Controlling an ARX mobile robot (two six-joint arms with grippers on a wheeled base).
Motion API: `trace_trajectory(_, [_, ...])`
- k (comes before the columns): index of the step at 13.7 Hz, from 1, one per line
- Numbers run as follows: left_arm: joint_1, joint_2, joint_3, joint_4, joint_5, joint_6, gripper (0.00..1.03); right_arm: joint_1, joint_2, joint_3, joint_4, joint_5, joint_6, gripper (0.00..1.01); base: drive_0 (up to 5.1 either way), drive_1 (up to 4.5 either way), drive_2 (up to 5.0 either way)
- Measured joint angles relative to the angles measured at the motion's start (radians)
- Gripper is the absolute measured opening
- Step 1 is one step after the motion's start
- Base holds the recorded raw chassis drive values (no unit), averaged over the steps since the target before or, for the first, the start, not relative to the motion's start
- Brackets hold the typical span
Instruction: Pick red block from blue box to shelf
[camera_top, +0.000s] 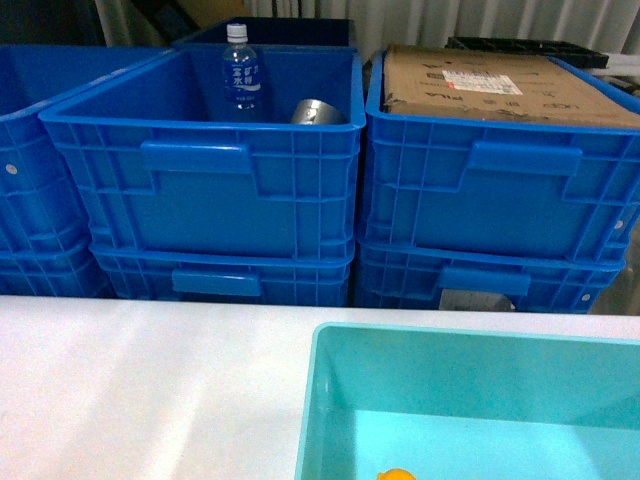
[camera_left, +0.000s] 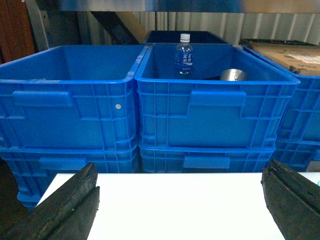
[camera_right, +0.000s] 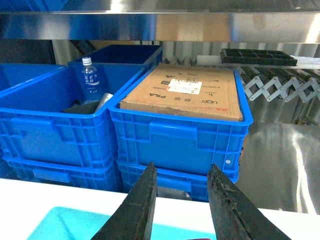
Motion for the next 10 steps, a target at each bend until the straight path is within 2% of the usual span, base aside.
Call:
trace_trajectory(1, [0.000, 0.000, 0.000, 0.000, 0.000, 0.000, 0.98, 0.043, 0.009, -0.004, 0.007, 0.043, 0.000, 0.25, 0.0, 0.00, 0.0])
trace_trajectory(3, [0.000, 0.000, 0.000, 0.000, 0.000, 0.000, 0.98, 0.094, 0.028, -0.009, 0.032, 0.110, 0.000, 0.25, 0.0, 0.00, 0.0])
trace_trajectory(5, [0.000, 0.000, 0.000, 0.000, 0.000, 0.000, 0.98, 0.101, 0.038, -0.021, 0.028, 0.122, 0.007, 0.25, 0.0, 0.00, 0.0])
trace_trajectory(7, [0.000, 0.000, 0.000, 0.000, 0.000, 0.000, 0.98, 0.088, 0.037, -0.022, 0.032, 0.113, 0.010, 0.25, 0.0, 0.00, 0.0])
trace_trajectory(9, [0.000, 0.000, 0.000, 0.000, 0.000, 0.000, 0.98, 0.034, 0.037, -0.022, 0.028, 0.049, 0.010, 0.25, 0.0, 0.00, 0.0])
trace_trajectory(10, [0.000, 0.000, 0.000, 0.000, 0.000, 0.000, 0.98, -0.023, 0.037, -0.022, 0.039, -0.010, 0.010, 0.25, 0.0, 0.00, 0.0])
